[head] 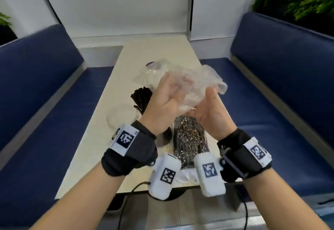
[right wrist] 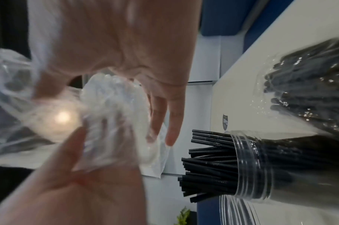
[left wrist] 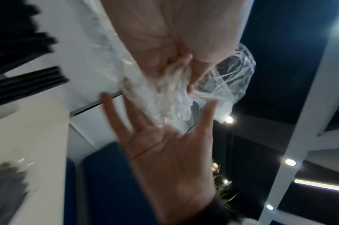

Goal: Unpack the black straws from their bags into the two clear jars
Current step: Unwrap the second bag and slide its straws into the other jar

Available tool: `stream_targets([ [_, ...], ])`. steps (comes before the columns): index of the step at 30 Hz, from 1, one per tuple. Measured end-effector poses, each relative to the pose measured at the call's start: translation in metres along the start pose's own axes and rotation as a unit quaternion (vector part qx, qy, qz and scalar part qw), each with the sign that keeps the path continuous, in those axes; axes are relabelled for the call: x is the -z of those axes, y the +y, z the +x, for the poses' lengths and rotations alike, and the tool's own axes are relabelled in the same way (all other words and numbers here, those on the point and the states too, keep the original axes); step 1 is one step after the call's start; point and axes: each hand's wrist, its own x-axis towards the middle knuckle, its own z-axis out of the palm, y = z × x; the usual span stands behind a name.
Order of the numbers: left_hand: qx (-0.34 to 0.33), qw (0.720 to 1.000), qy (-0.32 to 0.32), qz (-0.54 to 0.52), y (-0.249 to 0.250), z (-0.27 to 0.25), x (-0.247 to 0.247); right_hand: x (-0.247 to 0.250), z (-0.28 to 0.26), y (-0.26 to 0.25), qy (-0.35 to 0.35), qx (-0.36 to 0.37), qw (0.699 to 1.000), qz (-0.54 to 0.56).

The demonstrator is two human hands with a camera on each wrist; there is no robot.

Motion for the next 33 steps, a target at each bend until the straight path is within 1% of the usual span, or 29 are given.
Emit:
stream_targets([
  [2,0.008,0.995,-0.070,0.071,-0.017,-0.014,-0.010,0.011,-0.008,-0.004,0.065,0.034,0.997,-0.015],
  [4,0.026,0.983,-0.117,0.141,-0.033,-0.029,-0.018,0.027,-0.015,-0.005,0.130,0.060,0.986,-0.084],
  [5,0.050,0.978,-0.125,0.159,-0.043,-0.036,-0.021,0.037,-0.018,-0.003,0.154,0.066,0.979,-0.120],
  [6,0.079,0.975,-0.119,0.172,-0.052,-0.042,-0.023,0.047,-0.021,-0.001,0.175,0.068,0.971,-0.149],
  [8,0.163,0.964,-0.080,0.195,-0.074,-0.052,-0.026,0.065,-0.025,0.005,0.216,0.074,0.951,-0.210],
  [10,0.249,0.933,-0.060,0.253,-0.092,-0.054,-0.031,0.078,-0.030,0.012,0.251,0.076,0.927,-0.270],
  [13,0.366,0.869,-0.076,0.325,-0.114,-0.051,-0.039,0.090,-0.034,0.027,0.283,0.050,0.898,-0.334],
  [15,0.432,0.830,-0.092,0.342,-0.125,-0.047,-0.045,0.095,-0.036,0.040,0.283,0.018,0.874,-0.395],
  [17,0.466,0.807,-0.106,0.348,-0.132,-0.042,-0.052,0.101,-0.037,0.054,0.262,-0.009,0.845,-0.466],
  [18,0.468,0.806,-0.110,0.346,-0.134,-0.039,-0.054,0.104,-0.037,0.061,0.247,-0.023,0.832,-0.496],
  [19,0.467,0.812,-0.109,0.334,-0.135,-0.036,-0.056,0.107,-0.038,0.067,0.225,-0.045,0.821,-0.523],
  [21,0.466,0.833,-0.084,0.288,-0.137,-0.032,-0.057,0.114,-0.041,0.080,0.166,-0.100,0.796,-0.574],
  [23,0.474,0.847,-0.063,0.234,-0.138,-0.031,-0.056,0.120,-0.045,0.089,0.110,-0.155,0.781,-0.595],
  [25,0.477,0.855,-0.045,0.198,-0.138,-0.031,-0.056,0.122,-0.046,0.093,0.092,-0.193,0.773,-0.597],
  [26,0.471,0.861,-0.033,0.188,-0.138,-0.031,-0.057,0.124,-0.047,0.094,0.071,-0.212,0.766,-0.603],
  [27,0.464,0.867,-0.021,0.181,-0.136,-0.031,-0.058,0.125,-0.048,0.094,0.040,-0.228,0.747,-0.623],
  [28,0.453,0.873,-0.014,0.179,-0.132,-0.032,-0.058,0.124,-0.048,0.093,0.011,-0.241,0.727,-0.643],
  [29,0.435,0.881,-0.010,0.185,-0.128,-0.032,-0.059,0.124,-0.048,0.093,-0.016,-0.243,0.713,-0.657],
  [31,0.382,0.897,-0.006,0.223,-0.118,-0.035,-0.058,0.121,-0.047,0.093,-0.015,-0.253,0.717,-0.649],
  [33,0.312,0.918,0.009,0.244,-0.104,-0.039,-0.053,0.119,-0.044,0.096,-0.038,-0.253,0.705,-0.661],
])
